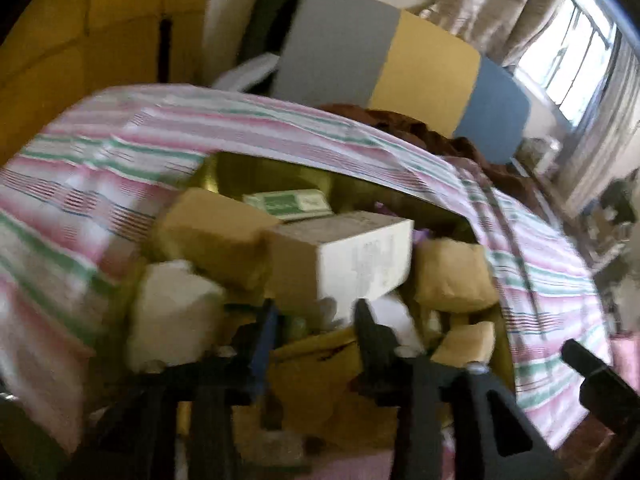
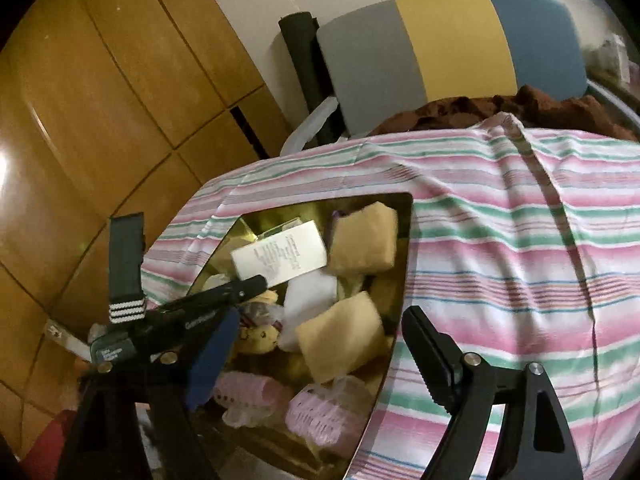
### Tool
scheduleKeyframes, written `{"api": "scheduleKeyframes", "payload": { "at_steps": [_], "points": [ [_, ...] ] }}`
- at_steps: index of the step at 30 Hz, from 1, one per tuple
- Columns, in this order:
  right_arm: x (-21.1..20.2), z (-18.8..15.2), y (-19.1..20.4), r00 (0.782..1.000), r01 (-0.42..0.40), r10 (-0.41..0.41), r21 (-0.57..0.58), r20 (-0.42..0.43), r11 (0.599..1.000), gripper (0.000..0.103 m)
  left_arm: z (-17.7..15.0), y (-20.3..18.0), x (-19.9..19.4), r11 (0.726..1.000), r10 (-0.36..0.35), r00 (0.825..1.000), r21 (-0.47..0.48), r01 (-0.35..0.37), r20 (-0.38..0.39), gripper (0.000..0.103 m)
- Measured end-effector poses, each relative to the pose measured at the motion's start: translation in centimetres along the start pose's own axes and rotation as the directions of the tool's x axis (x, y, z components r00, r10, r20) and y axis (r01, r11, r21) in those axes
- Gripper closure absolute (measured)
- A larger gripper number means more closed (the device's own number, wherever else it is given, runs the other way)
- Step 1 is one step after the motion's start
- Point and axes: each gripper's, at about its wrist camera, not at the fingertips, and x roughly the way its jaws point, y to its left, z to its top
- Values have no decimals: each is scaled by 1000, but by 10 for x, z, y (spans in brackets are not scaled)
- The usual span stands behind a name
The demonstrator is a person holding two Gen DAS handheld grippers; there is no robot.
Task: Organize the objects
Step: 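Release the white box and yellow sponge into the tray with both tools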
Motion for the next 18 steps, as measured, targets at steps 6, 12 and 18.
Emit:
{"api": "scheduleKeyframes", "payload": {
  "at_steps": [6,12,18],
  "points": [
    [3,0,5,999,39,-40,-24,-22,999,15,-6,-2,-49,991,132,989,-1,-132,63,48],
    [3,4,26,985,166,-171,-107,-39,980,0,-14,-12,-96,986,158,976,20,-163,152,48],
    [-1,6,50,965,249,-259,-183,-37,951,0,-18,-19,-121,977,204,965,29,-211,166,48]
  ]
}}
